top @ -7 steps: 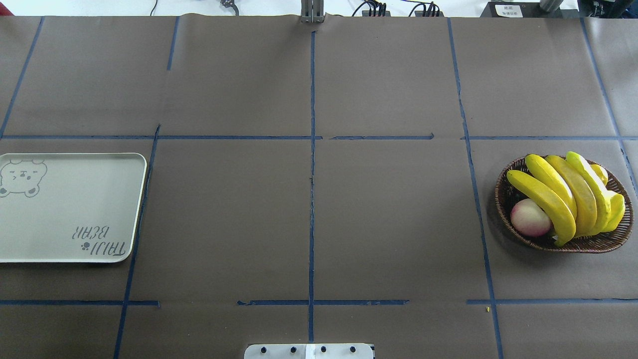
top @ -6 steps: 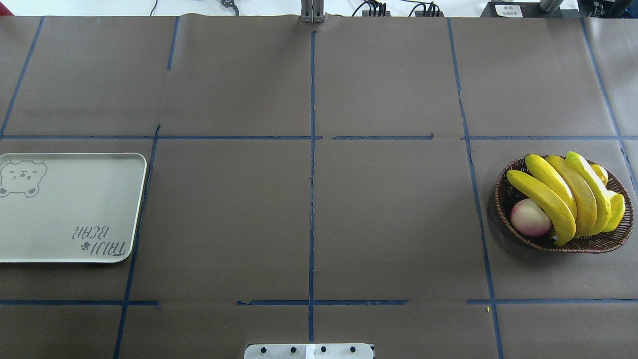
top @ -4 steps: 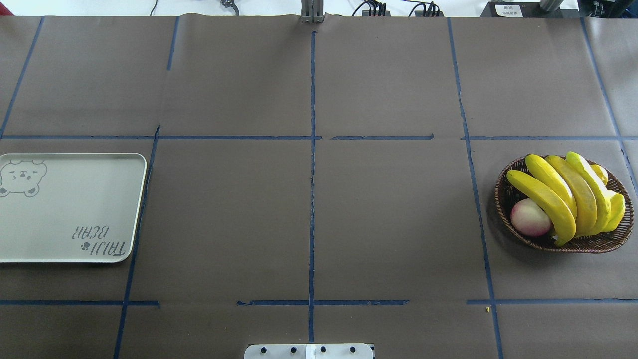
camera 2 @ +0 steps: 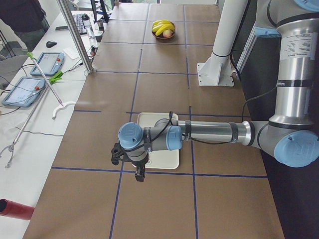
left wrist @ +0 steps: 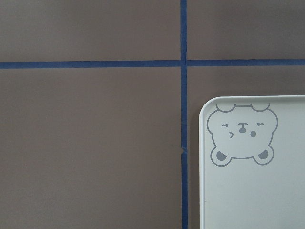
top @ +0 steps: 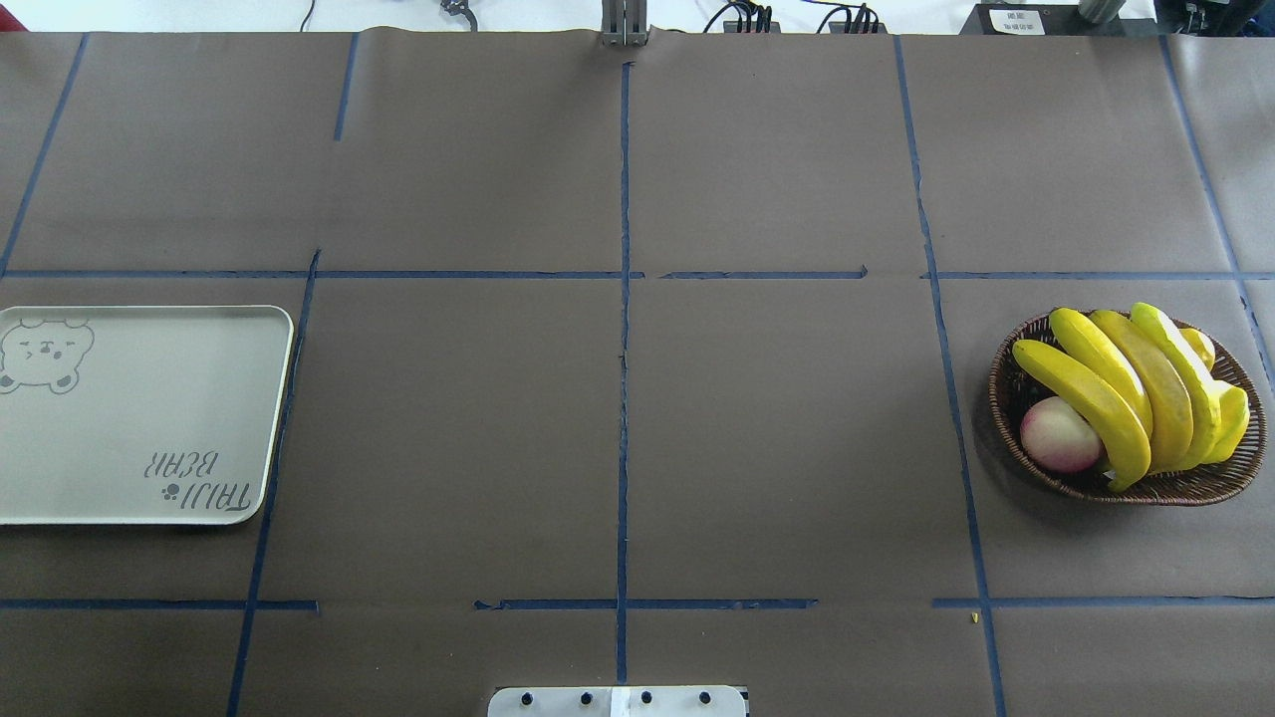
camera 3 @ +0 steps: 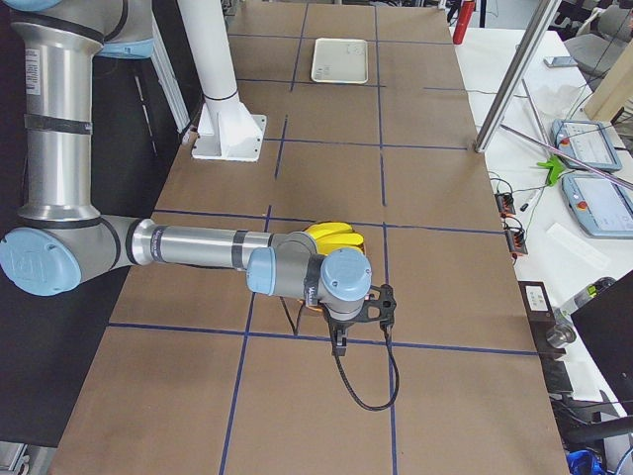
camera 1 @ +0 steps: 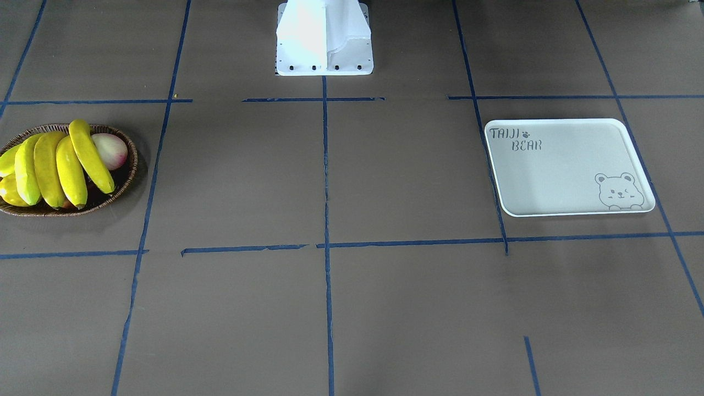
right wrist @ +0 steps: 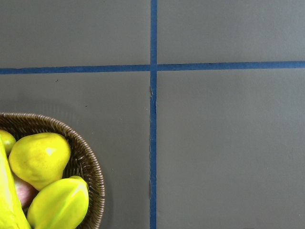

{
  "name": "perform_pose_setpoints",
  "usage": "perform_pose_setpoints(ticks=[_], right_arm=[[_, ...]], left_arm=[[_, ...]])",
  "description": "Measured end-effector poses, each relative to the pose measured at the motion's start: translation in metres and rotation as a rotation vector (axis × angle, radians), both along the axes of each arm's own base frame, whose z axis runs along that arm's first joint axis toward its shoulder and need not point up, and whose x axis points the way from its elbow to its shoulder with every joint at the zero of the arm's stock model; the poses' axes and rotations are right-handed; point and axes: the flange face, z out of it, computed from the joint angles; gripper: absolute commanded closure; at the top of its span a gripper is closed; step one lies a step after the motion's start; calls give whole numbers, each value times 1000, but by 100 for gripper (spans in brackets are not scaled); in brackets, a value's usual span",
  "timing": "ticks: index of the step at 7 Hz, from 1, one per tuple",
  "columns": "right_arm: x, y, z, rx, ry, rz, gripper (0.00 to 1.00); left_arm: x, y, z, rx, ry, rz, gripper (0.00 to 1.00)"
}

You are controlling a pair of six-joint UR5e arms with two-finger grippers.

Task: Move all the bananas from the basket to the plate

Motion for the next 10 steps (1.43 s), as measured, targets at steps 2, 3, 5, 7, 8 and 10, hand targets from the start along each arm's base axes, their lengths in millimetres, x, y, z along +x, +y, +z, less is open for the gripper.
perform_pose_setpoints(ticks=[2, 3, 5, 7, 8, 10], right_arm=[[0, -1, -2, 3, -4, 1, 0], [0, -2, -7, 12, -5, 2, 0], [-6, -7, -24, 48, -1, -12, 0], [-34, -26, -75, 152, 28, -77, 0], [-51, -35, -105, 213, 33, -110, 0], [-98, -33, -174, 257, 12, -107, 0]], left_arm=[[0, 0, 0, 1, 0, 0, 0], [0, -1, -1, 2, 0, 0, 0], [0, -1, -2, 5, 0, 1, 0], [0, -1, -2, 8, 0, 1, 0], [0, -1, -3, 14, 0, 1, 0], [0, -1, -4, 26, 1, 1, 0]])
